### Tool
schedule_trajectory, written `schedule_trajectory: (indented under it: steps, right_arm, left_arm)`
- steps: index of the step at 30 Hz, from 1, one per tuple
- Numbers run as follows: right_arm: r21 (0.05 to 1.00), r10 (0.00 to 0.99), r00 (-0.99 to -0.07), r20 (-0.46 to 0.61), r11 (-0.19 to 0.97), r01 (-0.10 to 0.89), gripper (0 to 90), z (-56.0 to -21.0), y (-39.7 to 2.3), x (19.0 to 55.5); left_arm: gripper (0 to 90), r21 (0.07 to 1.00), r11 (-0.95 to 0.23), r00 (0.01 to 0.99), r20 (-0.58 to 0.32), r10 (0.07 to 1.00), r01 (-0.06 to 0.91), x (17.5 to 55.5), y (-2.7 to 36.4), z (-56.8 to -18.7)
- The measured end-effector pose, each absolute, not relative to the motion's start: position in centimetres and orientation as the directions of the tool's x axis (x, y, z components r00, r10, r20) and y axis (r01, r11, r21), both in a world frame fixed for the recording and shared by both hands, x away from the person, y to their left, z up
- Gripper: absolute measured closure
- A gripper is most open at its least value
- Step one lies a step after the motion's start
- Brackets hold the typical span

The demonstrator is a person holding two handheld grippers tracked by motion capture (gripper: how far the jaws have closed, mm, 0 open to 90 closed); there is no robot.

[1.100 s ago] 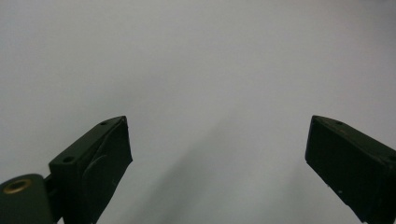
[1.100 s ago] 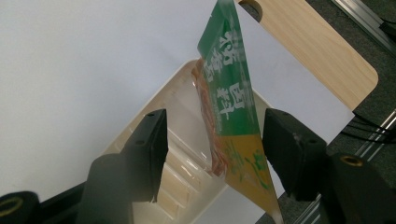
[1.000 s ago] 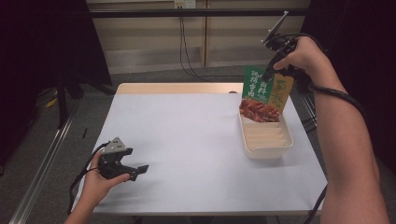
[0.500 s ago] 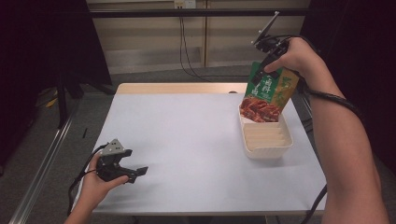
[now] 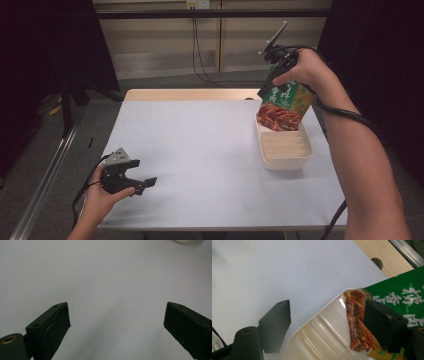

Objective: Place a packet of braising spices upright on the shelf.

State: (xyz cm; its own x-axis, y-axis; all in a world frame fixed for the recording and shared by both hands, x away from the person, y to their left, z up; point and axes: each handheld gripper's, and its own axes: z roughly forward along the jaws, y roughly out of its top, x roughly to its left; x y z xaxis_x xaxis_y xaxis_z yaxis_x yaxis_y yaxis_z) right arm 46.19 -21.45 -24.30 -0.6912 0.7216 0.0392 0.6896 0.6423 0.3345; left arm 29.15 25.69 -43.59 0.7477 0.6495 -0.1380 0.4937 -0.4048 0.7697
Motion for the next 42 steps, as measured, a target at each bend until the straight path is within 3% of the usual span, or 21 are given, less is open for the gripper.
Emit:
schedule_trajectory:
  steps: [17,42]
  right_arm:
    - [0.31,0.65,-0.759,0.035,0.715,0.627,21.6,-27.2,-18.6,44.9]
    - [0.287,0.524,-0.85,0.061,0.806,0.517,20.4,-34.2,-14.3,41.3]
  left_arm:
    - [6.5,0.766,-0.407,0.743,-0.135,0.655,0.497,29.1,25.7,-43.6]
    - [6.5,0.761,-0.424,0.75,-0.122,0.65,0.491,29.1,25.6,-43.6]
